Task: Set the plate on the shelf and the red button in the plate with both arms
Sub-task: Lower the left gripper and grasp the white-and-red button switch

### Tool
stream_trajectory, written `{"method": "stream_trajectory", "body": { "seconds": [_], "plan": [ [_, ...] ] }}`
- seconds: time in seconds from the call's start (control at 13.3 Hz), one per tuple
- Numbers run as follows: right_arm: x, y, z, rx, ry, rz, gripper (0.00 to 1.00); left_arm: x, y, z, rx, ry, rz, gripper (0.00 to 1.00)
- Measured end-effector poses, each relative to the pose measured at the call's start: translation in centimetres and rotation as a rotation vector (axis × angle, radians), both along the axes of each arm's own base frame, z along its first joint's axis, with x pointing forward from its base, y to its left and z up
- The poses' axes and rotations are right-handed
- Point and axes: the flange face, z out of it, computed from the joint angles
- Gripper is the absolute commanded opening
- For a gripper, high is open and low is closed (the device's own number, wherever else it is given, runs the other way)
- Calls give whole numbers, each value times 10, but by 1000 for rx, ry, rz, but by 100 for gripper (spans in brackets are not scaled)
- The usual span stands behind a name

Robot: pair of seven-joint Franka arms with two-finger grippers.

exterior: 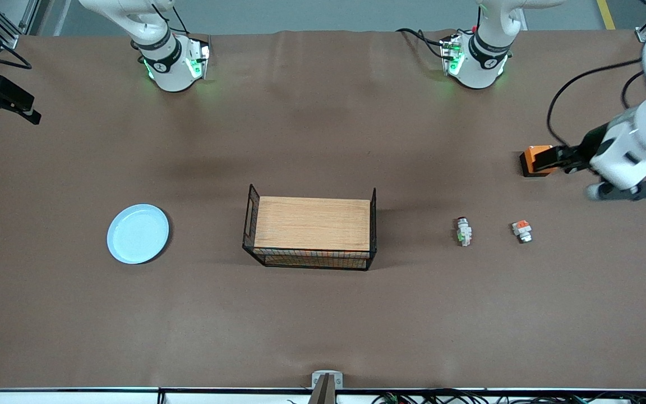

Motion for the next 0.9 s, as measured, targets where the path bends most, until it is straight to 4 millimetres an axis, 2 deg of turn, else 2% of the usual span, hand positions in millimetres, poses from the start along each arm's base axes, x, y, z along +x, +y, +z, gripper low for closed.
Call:
{"method": "stream_trajectory", "body": {
  "seconds": [0.23,0.68,0.9],
  "plan": [
    [0,0,0,0,0,0,100,4,-8,-60,0,-11,5,100],
    [0,0,0,0,0,0,100,-11,-27,-157,-7,-93,-8,100],
    [0,1,0,0,-1,2,100,-3,-36,-207,0,-127,-30,100]
  ]
}}
